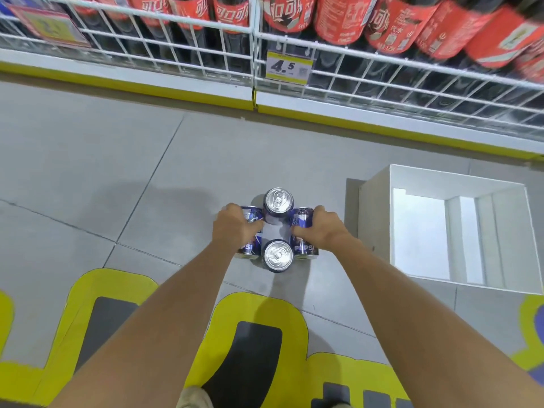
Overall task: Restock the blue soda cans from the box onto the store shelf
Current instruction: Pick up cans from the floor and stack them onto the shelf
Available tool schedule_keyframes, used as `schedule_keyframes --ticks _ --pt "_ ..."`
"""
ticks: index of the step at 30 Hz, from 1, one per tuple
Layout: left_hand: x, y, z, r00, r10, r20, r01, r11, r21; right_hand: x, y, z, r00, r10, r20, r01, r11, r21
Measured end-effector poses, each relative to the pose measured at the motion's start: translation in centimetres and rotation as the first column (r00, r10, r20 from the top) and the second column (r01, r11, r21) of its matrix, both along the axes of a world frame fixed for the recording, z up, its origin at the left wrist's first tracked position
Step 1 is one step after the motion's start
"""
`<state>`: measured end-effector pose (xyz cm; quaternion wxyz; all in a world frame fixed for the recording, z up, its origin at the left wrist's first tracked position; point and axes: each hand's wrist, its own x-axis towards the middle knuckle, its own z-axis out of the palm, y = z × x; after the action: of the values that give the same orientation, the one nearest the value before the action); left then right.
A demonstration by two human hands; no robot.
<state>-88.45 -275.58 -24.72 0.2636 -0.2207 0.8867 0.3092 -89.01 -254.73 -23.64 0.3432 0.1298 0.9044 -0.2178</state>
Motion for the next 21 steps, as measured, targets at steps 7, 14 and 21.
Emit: schedule_keyframes --ticks 7,14,21 --pt "-0.2 -2.7 5.2 0.968 0.252 0.017 -0.252 0.959 0.127 0.1 1.8 5.0 0.975 -0.213 -0.059 0.205 0.972 -0.117" --pt "-1.0 -3.5 29.9 0.928 0.371 -0.038 -0.335 0.874 0.352 0.7 1.8 30.2 0.944 -0.305 -0.125 0.256 0.917 -0.307" --pt "-3.7 1.1 68.0 0.947 0.240 -0.212 -0.086 0.828 0.554 -1.5 1.7 67.6 0.915 -0.224 -0.334 0.093 0.926 -0.366"
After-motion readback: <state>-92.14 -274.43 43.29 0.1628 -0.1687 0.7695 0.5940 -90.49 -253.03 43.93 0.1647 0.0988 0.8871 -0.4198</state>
